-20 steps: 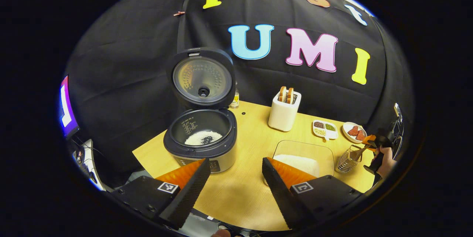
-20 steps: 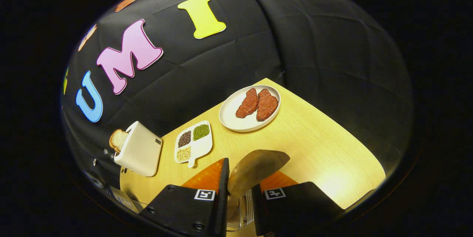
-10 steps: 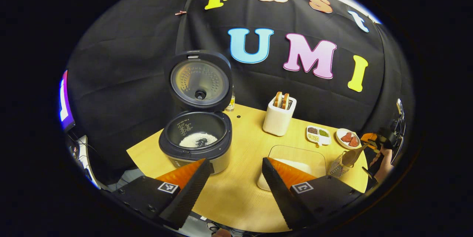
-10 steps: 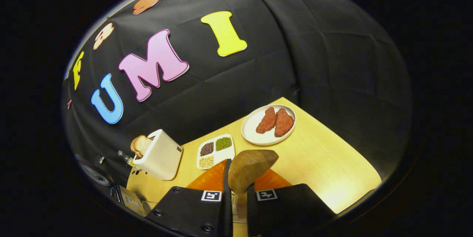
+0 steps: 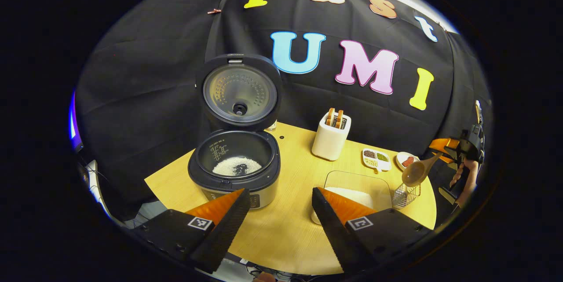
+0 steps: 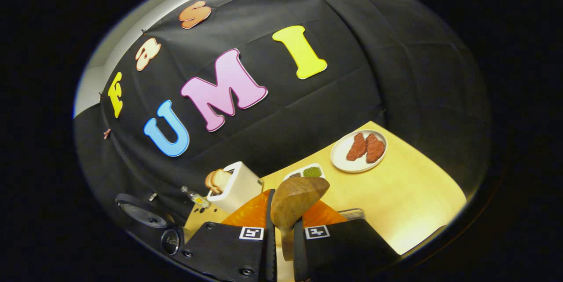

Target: Close the left gripper, press the button to open the rice cooker; take a wooden spoon from the chopstick holder with the right hand, scoop a spoonful of rice and pour it into the rice cooker, then put the wooden spoon back into the chopstick holder.

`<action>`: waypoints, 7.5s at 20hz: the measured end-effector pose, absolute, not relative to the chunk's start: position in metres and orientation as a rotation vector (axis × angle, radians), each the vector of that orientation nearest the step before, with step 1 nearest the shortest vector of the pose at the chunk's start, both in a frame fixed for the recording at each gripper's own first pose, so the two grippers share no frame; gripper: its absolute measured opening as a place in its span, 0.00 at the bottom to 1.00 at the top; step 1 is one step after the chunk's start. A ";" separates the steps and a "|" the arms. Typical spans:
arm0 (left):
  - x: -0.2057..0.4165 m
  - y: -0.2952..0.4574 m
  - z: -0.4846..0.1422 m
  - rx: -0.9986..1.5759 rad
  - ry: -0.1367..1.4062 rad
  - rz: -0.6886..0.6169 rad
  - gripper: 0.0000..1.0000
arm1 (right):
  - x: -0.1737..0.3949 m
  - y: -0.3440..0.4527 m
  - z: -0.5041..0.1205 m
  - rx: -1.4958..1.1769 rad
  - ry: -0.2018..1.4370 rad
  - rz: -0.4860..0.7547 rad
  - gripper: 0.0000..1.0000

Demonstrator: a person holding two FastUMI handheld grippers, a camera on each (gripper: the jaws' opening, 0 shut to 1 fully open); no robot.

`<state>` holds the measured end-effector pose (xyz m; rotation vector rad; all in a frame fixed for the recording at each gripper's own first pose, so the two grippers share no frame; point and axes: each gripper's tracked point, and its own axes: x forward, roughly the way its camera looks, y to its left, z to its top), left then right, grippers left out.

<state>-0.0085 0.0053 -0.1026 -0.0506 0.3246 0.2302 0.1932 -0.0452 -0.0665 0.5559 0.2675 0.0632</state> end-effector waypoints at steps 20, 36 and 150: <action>-0.028 0.101 -0.166 -0.156 0.444 0.240 0.96 | 0.176 0.084 -0.193 0.247 0.413 0.136 0.19; -0.051 0.147 -0.150 -0.276 0.413 0.209 0.93 | 0.137 0.191 -0.200 0.441 0.587 0.204 0.20; -0.033 0.187 -0.060 -0.102 0.192 0.135 0.96 | 0.144 0.256 0.020 0.451 0.146 0.376 0.19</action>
